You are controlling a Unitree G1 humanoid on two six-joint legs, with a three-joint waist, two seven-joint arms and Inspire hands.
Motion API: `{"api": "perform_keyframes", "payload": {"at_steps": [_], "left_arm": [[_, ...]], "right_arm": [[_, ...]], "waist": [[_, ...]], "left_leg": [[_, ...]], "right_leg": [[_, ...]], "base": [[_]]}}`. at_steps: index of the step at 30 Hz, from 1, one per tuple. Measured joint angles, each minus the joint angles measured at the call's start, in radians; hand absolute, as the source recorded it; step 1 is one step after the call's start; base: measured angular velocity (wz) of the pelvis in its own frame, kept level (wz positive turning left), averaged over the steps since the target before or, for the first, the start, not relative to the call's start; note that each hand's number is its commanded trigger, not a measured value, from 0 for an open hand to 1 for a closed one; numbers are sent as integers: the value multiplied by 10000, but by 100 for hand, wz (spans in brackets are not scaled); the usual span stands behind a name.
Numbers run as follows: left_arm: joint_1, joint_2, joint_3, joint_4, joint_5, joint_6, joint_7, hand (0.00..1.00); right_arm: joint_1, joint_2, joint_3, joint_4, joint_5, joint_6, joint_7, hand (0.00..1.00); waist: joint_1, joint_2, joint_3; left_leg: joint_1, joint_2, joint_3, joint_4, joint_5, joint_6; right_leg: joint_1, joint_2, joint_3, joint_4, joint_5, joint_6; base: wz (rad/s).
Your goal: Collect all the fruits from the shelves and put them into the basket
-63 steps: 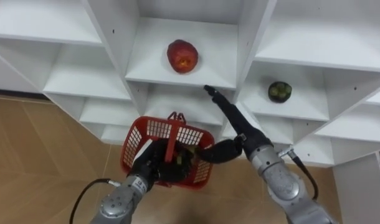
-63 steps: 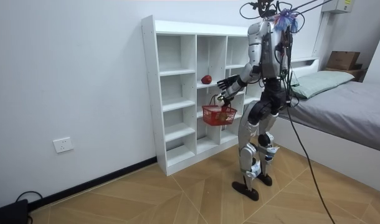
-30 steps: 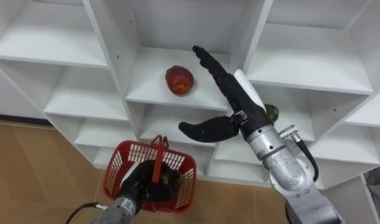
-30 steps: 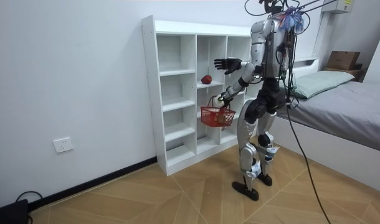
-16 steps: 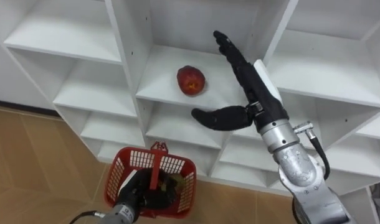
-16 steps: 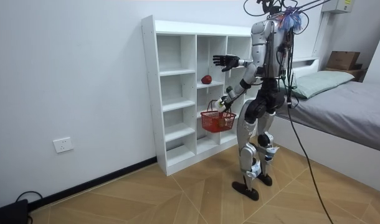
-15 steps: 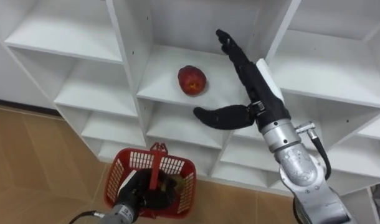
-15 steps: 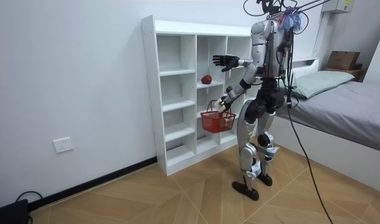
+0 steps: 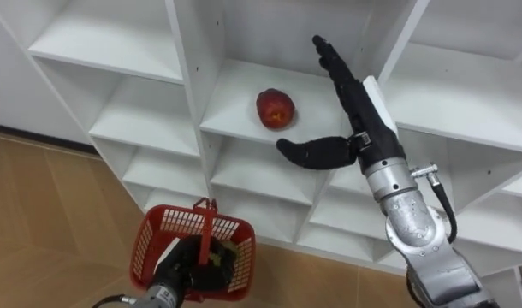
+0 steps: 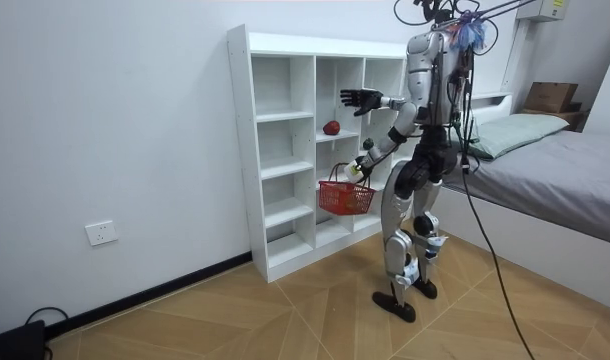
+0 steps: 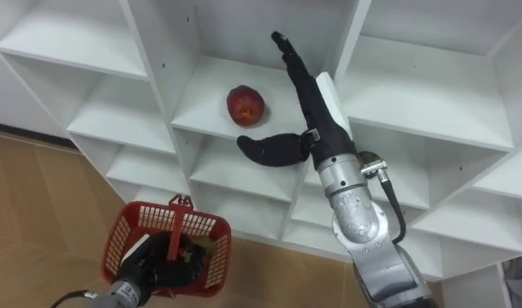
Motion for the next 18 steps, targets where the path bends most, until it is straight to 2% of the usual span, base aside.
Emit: {"api": "perform_keyframes", "payload": {"at_steps": [3, 10, 15, 18], "left_arm": [[1, -4, 0, -28, 1, 4, -2, 100], [-10, -6, -7, 11, 93, 32, -1, 100], [-27, 36, -7, 41, 85, 46, -1, 100], [-202, 35, 6, 232, 90, 118, 0, 100]], "right_arm": [[-227, -1, -3, 292, -23, 0, -127, 0], [-984, -16, -5, 548, -73, 1, -548, 0], [-1397, -16, 10, 755, -9, -8, -672, 0], [-1545, -12, 7, 1235, -16, 1, -677, 0]], "waist": [[181, -23, -8], [239, -130, -9], [232, -283, 23], [212, -363, 70]], "left_leg": [[-14, -3, -22, 5, 9, 12], [-198, -29, -228, 147, 28, 29], [-200, -33, -272, 156, 28, 29], [-310, -35, -368, 295, 20, 28]], "right_leg": [[-2, -29, -67, -3, 0, 1], [-28, -84, -368, -21, -9, 13], [-2, -86, -389, 1, -9, 14], [23, -78, -441, -8, -9, 14]], "base": [[3], [11], [3], [10]]}}
